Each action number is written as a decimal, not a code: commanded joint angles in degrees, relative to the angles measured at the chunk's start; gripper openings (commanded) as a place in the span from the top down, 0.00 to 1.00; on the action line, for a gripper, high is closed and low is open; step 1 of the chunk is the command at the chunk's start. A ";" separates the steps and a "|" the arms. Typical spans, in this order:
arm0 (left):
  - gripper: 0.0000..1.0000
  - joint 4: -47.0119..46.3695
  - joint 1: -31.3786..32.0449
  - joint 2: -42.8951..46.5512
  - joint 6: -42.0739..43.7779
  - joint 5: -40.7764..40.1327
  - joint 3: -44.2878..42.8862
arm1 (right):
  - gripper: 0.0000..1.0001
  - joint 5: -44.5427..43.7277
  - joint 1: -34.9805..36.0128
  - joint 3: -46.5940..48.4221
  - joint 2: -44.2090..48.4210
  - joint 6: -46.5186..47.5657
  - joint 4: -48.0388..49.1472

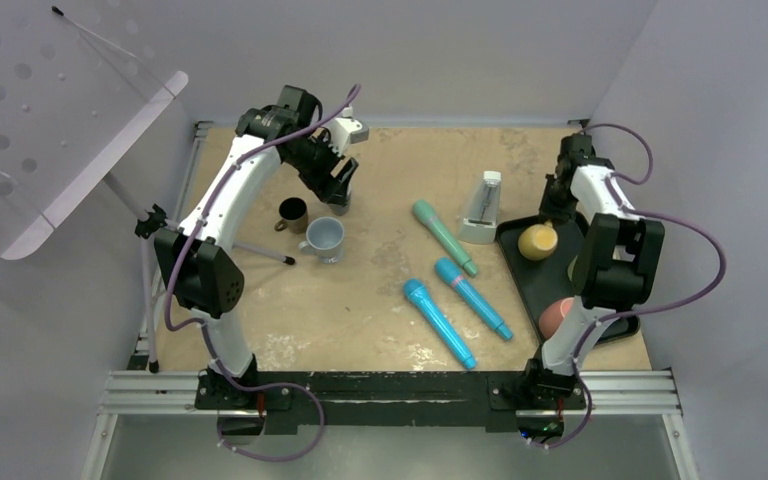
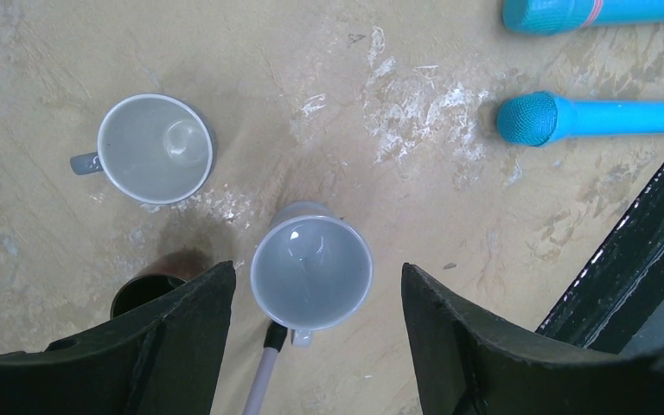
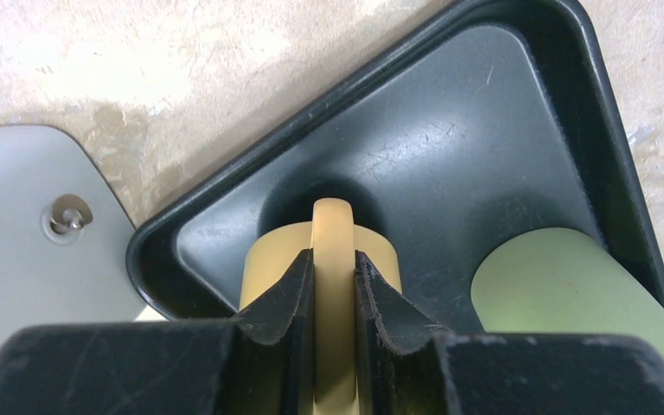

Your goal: Turn the mug right side up

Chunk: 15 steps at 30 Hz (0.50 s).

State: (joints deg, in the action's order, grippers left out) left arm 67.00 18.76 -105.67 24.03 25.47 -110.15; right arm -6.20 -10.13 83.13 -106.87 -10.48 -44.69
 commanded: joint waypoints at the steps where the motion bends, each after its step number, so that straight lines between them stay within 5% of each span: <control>1: 0.26 -0.02 -0.22 1.57 -0.94 3.39 -2.76 | 1.00 1.01 0.08 -3.44 3.90 2.35 3.25; 15: 0.26 0.60 -0.24 0.73 -1.99 4.41 -4.78 | 1.00 -4.65 5.49 -13.44 15.53 2.03 9.35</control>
State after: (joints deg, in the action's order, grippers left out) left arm 67.42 18.76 -105.67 23.07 27.68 -112.38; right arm -7.14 -4.73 70.46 -96.55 -8.78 -39.55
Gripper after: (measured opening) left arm 0.739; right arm 0.186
